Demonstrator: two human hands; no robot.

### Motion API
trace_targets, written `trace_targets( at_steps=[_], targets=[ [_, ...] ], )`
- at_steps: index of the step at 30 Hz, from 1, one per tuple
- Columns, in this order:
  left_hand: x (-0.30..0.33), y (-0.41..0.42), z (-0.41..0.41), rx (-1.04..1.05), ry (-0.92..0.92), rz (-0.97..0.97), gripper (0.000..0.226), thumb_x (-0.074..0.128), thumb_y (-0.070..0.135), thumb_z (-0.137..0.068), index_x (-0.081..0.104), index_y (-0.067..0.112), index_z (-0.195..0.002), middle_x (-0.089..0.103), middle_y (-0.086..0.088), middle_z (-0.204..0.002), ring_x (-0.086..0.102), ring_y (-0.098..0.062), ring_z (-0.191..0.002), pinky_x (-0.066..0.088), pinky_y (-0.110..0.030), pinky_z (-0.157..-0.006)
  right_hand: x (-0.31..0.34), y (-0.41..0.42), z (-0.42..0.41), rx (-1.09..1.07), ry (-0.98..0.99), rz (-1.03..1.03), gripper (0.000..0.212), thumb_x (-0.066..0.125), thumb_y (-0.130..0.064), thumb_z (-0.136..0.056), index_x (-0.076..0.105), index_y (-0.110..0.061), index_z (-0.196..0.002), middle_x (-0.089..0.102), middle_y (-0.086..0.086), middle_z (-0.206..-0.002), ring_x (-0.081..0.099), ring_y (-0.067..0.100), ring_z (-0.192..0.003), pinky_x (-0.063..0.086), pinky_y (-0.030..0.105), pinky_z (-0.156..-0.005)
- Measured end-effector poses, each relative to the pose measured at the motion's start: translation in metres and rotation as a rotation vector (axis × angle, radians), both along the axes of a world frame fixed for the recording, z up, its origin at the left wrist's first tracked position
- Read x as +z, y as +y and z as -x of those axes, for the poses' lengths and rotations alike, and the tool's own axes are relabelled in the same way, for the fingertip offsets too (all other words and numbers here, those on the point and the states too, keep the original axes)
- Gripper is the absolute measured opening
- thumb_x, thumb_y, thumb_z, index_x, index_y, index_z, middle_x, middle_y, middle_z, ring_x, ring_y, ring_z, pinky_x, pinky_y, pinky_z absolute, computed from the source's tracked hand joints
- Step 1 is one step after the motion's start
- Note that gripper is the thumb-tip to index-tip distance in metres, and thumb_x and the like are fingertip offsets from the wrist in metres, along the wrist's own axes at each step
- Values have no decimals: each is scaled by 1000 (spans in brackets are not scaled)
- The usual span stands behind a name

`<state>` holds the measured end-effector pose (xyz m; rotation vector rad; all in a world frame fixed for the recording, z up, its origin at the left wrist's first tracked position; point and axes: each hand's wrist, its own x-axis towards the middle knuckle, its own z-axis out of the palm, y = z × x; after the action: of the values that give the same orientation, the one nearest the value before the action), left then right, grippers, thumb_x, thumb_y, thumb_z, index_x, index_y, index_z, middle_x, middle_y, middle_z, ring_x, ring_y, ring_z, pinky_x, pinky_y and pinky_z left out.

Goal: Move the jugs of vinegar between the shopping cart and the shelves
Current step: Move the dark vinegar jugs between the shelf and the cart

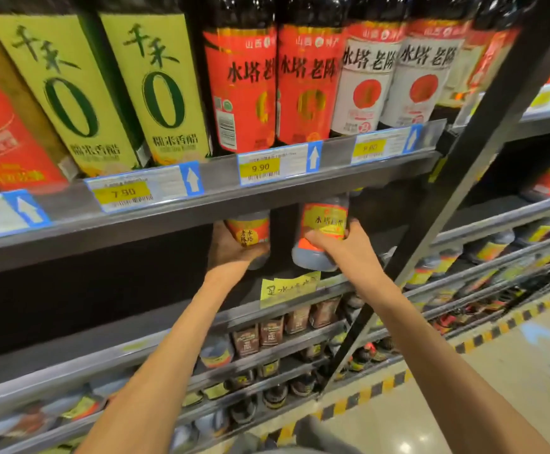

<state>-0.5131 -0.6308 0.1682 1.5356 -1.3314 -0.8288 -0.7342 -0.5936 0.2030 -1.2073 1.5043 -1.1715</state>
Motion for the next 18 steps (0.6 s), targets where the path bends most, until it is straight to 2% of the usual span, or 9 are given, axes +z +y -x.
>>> trace_targets(
  at_steps=[2, 4, 7, 10, 13, 16, 18],
  targets=[
    [-11, -12, 8, 24, -34, 7, 100, 97, 28, -58, 36, 22, -137, 57, -3, -137, 58, -26, -125, 48, -45, -106, -4, -14, 5, 3, 32, 21, 52, 83, -19, -80, 55, -15, -123, 71, 3, -103, 69, 6, -84, 50, 15, -66],
    [-20, -20, 15, 56, -66, 30, 100, 95, 29, -61, 34, 21, -139, 54, -4, -140, 56, -27, -127, 47, -45, -107, -8, -26, 8, 19, 36, 42, 55, 81, -10, -80, 52, -14, -127, 71, 2, -102, 69, 7, -83, 49, 10, -62],
    [-30, -30, 26, 88, -74, 81, 100, 95, 26, -64, 32, 20, -140, 55, -3, -141, 57, -28, -127, 46, -36, -102, -20, -45, 13, 18, 20, 84, 79, 87, -3, -71, 44, -11, -137, 70, 0, -108, 69, 3, -91, 52, 11, -71],
    [-36, -35, 35, 122, -84, 107, 102, 94, 28, -67, 26, 24, -143, 52, -2, -145, 55, -29, -130, 48, -46, -105, -30, -61, 12, 23, 60, 141, 91, 92, -6, -70, 37, -11, -141, 66, -3, -115, 66, 0, -100, 52, 11, -80],
    [-41, -39, 37, 101, -86, 92, 103, 92, 29, -70, 22, 24, -145, 46, -2, -147, 51, -28, -134, 46, -51, -108, -40, -74, 7, 40, 66, 119, 97, 94, -9, -68, 34, -12, -145, 61, -6, -118, 62, 6, -103, 51, 14, -84],
    [-47, -42, 28, 49, -140, 49, 104, 93, 27, -69, 22, 18, -145, 41, -5, -146, 47, -25, -136, 42, -38, -109, -49, -86, 0, 51, 101, 106, 101, 95, -9, -66, 34, -10, -147, 53, -13, -116, 54, 3, -104, 42, -2, -70],
    [-53, -43, 19, 1, -210, -30, 103, 92, 24, -71, 23, 13, -146, 38, -8, -148, 43, -25, -139, 37, -31, -109, -53, -93, -2, 51, 116, 120, 101, 95, -6, -66, 34, -6, -147, 51, -9, -121, 52, 2, -108, 40, -6, -70]
  ],
)
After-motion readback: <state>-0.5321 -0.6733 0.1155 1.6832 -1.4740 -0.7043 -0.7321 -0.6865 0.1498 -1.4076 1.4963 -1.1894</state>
